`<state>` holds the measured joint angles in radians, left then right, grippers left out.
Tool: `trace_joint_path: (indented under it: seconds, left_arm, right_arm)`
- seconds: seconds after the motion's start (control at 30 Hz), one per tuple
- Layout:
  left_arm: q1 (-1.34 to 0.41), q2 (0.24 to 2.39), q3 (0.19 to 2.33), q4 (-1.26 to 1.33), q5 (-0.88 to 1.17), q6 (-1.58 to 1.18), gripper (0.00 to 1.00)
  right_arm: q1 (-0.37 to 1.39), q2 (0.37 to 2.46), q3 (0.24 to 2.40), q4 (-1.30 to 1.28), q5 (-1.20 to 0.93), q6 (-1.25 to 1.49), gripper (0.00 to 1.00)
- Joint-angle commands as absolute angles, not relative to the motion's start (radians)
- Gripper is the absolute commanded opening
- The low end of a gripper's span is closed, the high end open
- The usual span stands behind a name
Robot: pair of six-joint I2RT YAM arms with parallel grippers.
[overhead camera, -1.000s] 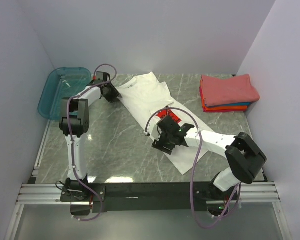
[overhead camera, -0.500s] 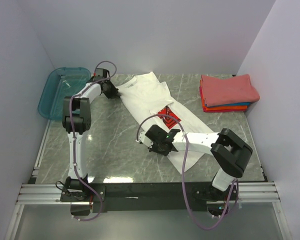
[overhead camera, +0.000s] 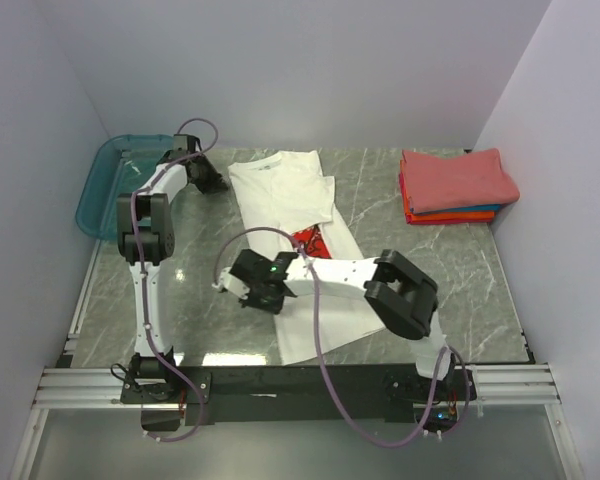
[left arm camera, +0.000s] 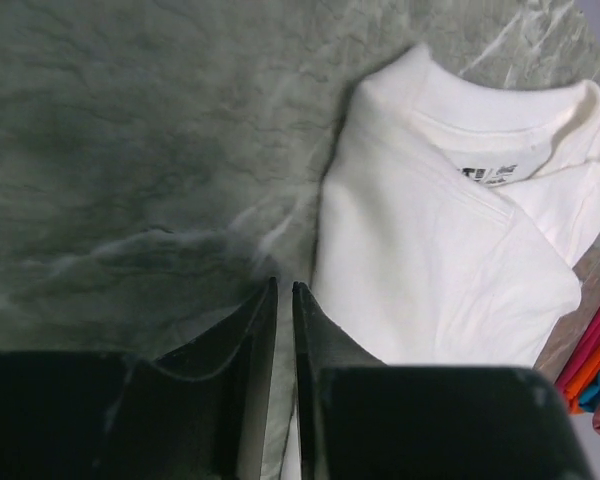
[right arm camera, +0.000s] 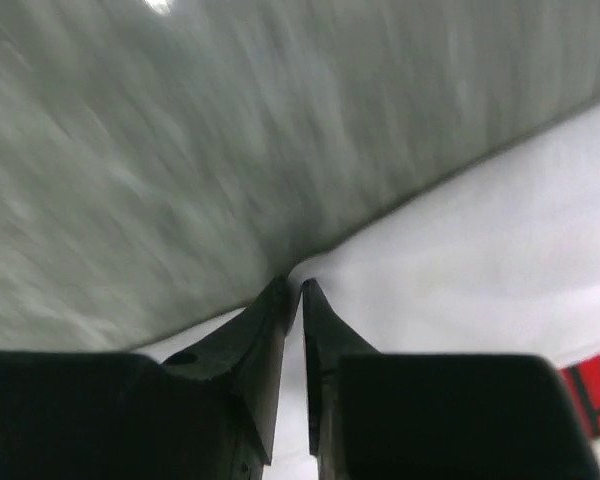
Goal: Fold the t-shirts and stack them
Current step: Fold the tshirt
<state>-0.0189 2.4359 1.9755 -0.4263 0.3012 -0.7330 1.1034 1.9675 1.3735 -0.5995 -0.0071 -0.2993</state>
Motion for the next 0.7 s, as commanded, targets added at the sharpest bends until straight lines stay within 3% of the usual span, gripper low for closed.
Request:
trace_joint_path:
  seconds: [0.0,0.1,0.23,0.37,0.53,0.67]
  left_arm:
    - [0.029,2.47,1.994,-0.459,0.296,-0.667,0.2]
    - [0.049,2.447,2.005,-0.456,0.32,-0.635,0.22]
    - [0.066,2.324,1.926,-0.394,0.321,-0.572,0.44]
    - [0.072,2.101,1.807,-0.322,0.273,-0.548,0.58]
    - [0.072,1.838,1.565,-0.194,0.226,-0.56,0.69]
    - [0.08,1.604,1.382,-0.123,0.265,-0.584,0.75]
  right_arm:
    - [1.131,2.029,1.575,-0.675,-0.106,-0.252,0.22]
    - [1.115,2.022,1.626,-0.722,-0.161,-0.296,0.35]
    - [0.997,1.826,1.557,-0.712,-0.257,-0.364,0.49]
    - [0.718,1.744,1.54,-0.683,-0.405,-0.356,0.53]
    - [0.392,1.886,1.649,-0.609,-0.607,-0.182,0.53]
    - [0.309,2.034,1.761,-0.531,-0.624,-0.03,0.54]
